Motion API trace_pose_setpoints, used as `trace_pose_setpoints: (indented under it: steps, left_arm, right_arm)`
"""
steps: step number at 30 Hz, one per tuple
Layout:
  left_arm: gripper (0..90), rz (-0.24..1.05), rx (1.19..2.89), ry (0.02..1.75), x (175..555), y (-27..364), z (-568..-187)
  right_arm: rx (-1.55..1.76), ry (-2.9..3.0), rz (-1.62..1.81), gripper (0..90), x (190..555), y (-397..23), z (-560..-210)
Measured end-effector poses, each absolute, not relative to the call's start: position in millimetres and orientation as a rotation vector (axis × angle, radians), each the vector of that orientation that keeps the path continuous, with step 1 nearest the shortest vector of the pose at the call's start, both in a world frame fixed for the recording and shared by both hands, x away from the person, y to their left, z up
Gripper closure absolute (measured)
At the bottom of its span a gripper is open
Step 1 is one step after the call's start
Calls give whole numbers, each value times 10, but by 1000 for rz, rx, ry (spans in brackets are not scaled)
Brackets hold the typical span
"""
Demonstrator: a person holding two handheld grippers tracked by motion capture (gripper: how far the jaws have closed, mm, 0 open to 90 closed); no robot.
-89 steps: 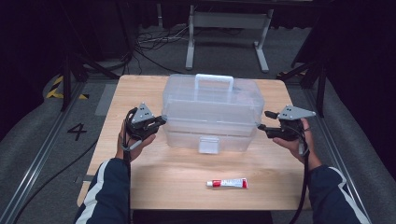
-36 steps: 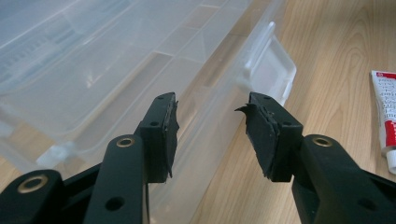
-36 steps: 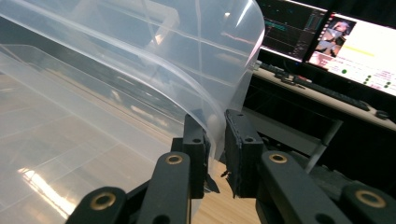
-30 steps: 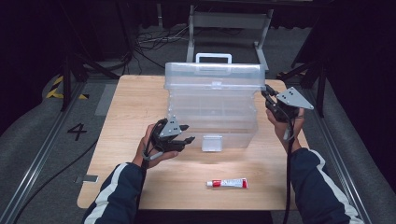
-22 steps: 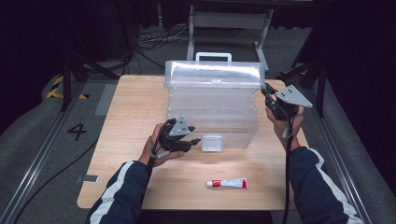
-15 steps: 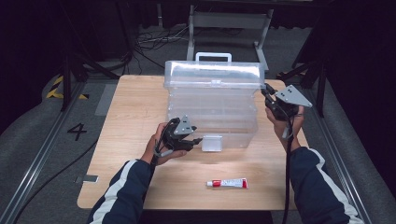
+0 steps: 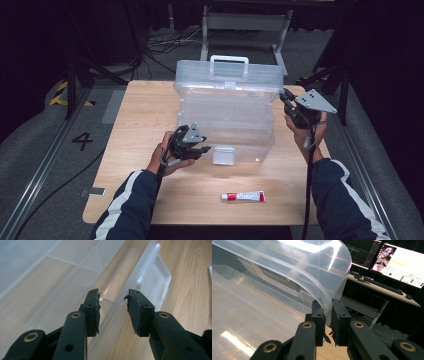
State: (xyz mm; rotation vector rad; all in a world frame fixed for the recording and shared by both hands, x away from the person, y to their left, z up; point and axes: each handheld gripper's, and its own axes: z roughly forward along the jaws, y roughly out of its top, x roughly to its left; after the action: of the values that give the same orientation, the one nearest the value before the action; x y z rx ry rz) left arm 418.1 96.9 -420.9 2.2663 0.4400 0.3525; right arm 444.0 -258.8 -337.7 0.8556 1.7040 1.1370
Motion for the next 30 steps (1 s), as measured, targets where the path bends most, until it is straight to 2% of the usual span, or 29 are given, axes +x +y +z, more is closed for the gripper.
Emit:
trace_pose_setpoints:
  steps: [14,30]
  left_arm:
    - [636,372,2243,416,4173,990,-4235]
    - [648,333,2208,397,4205,1038,-4256]
  right_arm:
    - [969,1689,1159,833,4683,-2594,-3251]
    - [960,1690,1144,851,4892,-2609,-3199]
